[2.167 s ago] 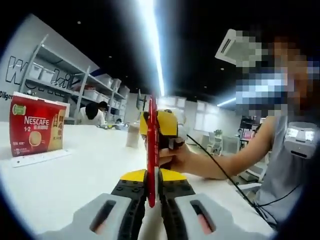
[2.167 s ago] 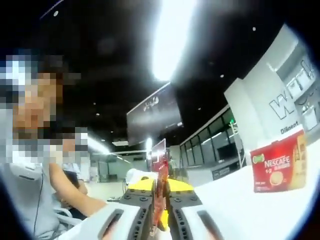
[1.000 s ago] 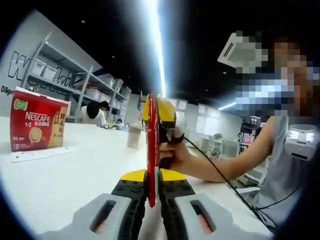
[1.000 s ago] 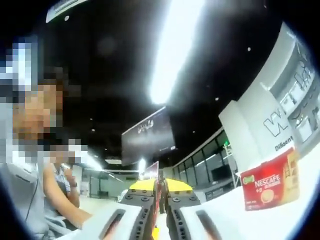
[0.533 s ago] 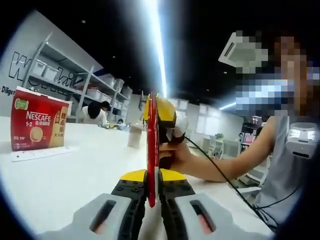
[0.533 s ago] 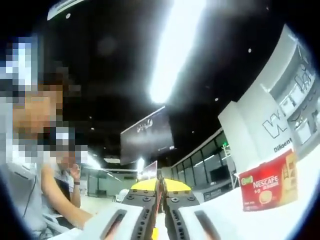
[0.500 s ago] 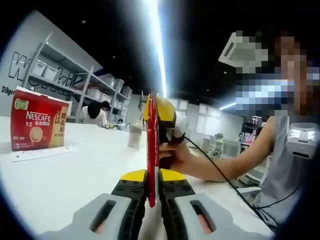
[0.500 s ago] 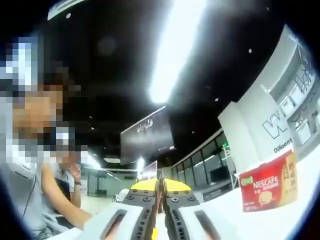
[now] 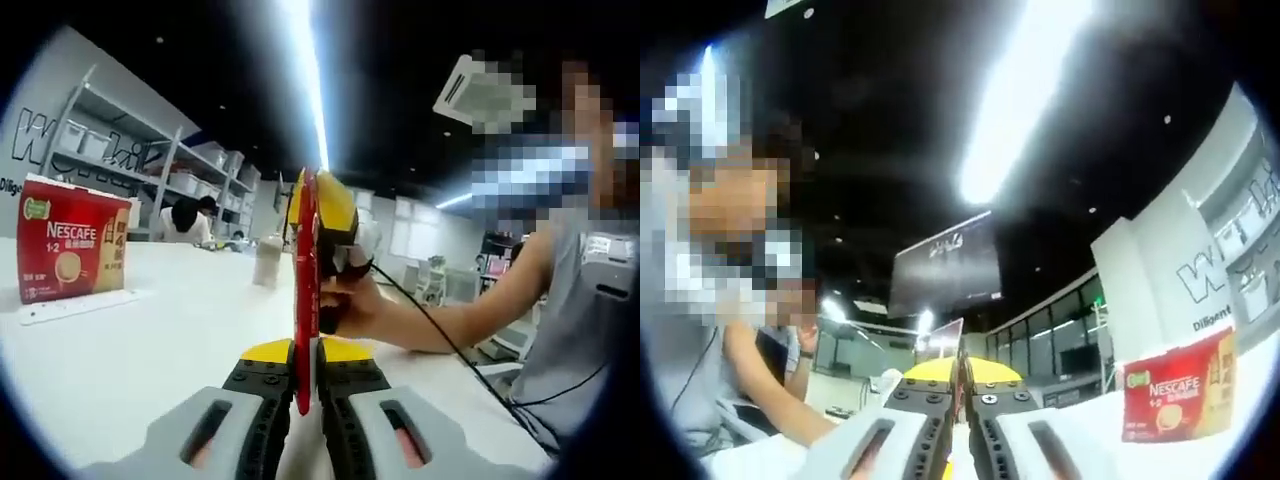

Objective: Tear open the coffee pouch, take out the coffee, and pour the coffee from the pouch into the cup

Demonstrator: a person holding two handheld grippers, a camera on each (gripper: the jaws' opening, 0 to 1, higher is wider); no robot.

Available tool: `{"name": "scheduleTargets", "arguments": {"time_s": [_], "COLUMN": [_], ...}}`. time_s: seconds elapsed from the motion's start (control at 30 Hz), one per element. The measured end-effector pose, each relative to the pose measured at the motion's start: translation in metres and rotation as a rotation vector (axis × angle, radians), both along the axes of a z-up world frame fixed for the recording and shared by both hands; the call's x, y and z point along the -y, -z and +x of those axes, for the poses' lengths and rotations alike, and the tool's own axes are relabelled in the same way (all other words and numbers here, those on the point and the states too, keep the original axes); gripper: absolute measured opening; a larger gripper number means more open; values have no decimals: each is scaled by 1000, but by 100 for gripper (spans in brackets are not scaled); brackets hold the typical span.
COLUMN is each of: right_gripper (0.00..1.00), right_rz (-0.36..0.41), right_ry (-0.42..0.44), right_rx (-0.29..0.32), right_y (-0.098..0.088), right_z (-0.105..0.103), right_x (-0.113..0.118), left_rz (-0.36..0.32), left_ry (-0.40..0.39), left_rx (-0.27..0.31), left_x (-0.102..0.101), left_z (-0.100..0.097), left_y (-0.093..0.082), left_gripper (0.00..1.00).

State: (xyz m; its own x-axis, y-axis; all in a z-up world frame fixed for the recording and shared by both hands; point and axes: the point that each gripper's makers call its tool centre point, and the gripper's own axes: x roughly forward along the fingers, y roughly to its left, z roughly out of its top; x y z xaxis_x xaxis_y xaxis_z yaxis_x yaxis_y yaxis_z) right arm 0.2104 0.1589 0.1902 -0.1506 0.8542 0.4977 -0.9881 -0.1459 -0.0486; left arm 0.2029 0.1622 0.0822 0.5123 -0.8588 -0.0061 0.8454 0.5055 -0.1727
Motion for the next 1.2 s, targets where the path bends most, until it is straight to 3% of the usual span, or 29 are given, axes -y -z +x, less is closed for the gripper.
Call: {"name": "scheduleTargets", "arguments": {"time_s": [0.37, 1.2], "right_gripper": [4, 4], "right_rz": [-8, -41], "right_ry": [15, 22], "right_rx": [25, -55], "right_y": [-4, -2], "right_z": [-8, 10], "right_x": [1, 0], "left_rz": [-1, -30], "left_ry": [14, 18], "left_rx": [16, 1], "left_x": [6, 4], "left_z": [-10, -9], "left_y": [-4, -5], "left_gripper": [11, 11]}}
